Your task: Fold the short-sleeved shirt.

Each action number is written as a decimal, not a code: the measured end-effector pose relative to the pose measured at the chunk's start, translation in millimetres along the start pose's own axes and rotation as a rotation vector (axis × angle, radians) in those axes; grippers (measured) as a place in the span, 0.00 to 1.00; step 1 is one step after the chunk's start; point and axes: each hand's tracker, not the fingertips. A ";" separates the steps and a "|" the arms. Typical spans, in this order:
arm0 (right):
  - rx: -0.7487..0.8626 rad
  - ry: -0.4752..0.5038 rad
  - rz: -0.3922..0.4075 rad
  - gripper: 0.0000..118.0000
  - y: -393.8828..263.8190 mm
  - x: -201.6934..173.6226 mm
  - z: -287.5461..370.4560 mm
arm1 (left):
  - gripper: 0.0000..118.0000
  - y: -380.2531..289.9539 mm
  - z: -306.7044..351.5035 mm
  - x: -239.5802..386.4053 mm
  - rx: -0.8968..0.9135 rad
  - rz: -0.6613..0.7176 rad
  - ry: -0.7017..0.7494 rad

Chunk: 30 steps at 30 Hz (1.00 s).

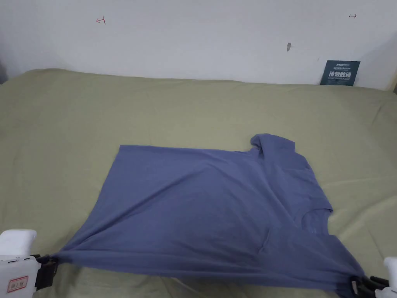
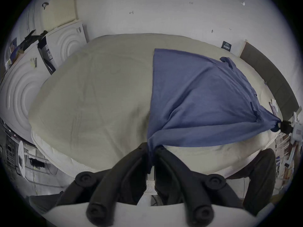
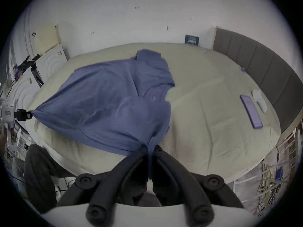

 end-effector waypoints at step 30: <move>-0.064 -0.062 -0.015 0.87 146.8 26.4 -169.3 | 0.90 165.9 -152.1 11.0 -0.006 0.041 0.068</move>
